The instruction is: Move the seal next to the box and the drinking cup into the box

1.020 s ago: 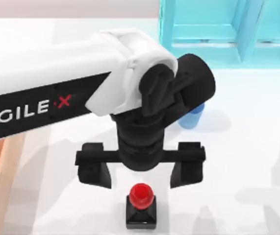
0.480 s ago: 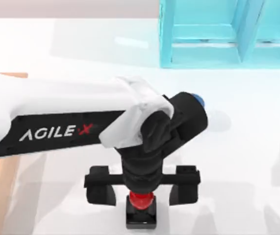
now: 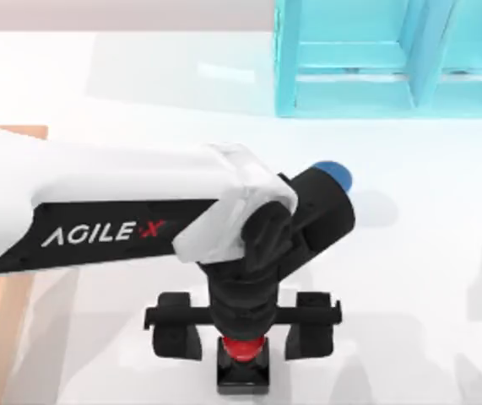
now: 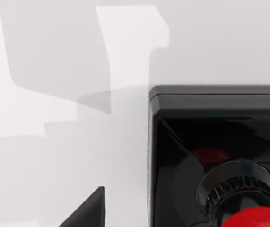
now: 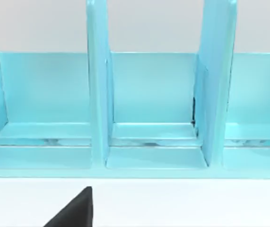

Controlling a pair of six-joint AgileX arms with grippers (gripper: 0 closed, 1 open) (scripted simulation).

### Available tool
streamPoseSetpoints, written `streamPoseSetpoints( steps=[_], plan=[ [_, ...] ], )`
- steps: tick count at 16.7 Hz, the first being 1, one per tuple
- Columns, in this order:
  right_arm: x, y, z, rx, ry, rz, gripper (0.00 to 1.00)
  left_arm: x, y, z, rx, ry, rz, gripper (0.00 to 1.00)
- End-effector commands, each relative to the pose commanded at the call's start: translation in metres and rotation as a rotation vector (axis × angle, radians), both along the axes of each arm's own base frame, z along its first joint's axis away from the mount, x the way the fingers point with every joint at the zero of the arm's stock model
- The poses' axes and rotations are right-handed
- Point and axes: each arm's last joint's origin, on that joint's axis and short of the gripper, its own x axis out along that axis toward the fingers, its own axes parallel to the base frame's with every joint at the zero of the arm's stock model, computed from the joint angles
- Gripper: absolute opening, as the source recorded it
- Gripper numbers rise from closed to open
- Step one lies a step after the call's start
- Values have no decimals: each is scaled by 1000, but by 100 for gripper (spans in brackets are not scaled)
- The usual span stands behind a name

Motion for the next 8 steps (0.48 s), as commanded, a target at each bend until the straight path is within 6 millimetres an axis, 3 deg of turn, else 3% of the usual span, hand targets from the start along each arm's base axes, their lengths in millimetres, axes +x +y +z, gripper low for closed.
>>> streamPoseSetpoints(
  steps=[8],
  plan=[
    [0, 0, 0, 0, 0, 0, 100, 0, 0, 0, 0, 0, 0, 17]
  ],
)
